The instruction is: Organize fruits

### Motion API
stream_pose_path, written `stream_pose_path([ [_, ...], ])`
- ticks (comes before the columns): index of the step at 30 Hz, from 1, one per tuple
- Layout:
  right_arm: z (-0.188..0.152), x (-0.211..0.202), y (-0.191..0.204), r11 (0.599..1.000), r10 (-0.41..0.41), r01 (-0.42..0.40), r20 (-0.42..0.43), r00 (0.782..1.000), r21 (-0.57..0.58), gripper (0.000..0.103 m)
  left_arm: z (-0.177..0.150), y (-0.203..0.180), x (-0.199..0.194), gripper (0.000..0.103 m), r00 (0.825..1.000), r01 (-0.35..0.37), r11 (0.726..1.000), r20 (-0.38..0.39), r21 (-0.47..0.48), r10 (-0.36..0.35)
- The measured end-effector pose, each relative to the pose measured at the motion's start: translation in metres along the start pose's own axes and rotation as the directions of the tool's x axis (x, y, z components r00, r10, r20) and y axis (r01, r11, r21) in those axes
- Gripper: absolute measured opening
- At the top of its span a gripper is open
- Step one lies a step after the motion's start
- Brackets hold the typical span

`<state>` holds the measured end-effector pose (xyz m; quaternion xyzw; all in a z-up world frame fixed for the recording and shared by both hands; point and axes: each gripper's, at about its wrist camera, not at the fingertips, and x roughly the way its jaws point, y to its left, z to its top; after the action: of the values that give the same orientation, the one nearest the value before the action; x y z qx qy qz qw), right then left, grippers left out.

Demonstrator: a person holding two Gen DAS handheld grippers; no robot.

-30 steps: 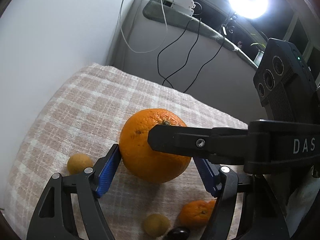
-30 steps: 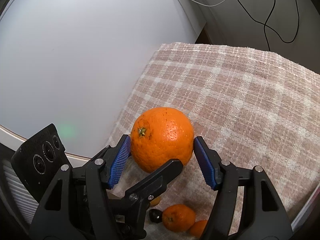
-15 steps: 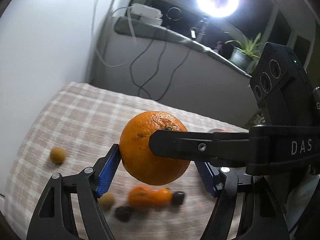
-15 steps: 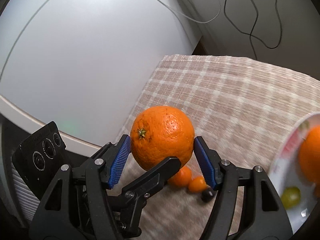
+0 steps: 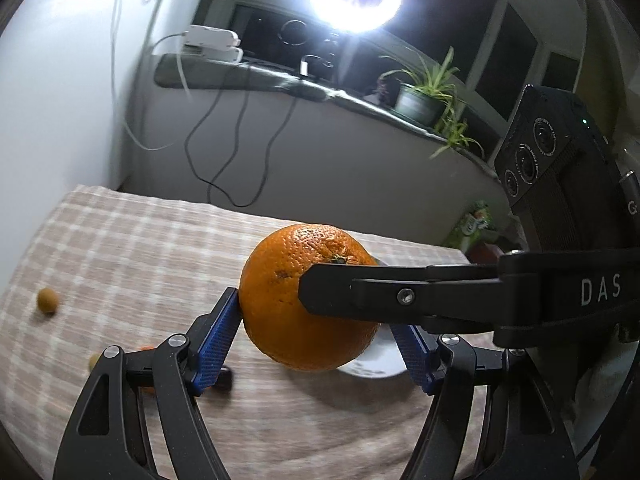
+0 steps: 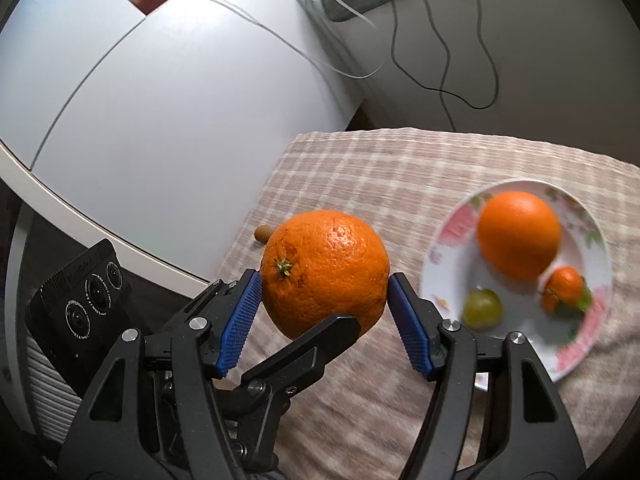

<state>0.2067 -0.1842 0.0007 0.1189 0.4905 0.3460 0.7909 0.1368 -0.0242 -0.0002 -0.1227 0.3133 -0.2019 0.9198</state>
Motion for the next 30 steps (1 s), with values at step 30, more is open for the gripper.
stream_pose_path([
  [30,-0.044,-0.039,-0.112,0.984,-0.078,0.079,-0.012,0.997,0.158,0.068,-0.036,-0.071,0.077,0.073,0.981,0.107,0.994,-0.161,0.010,-0.104],
])
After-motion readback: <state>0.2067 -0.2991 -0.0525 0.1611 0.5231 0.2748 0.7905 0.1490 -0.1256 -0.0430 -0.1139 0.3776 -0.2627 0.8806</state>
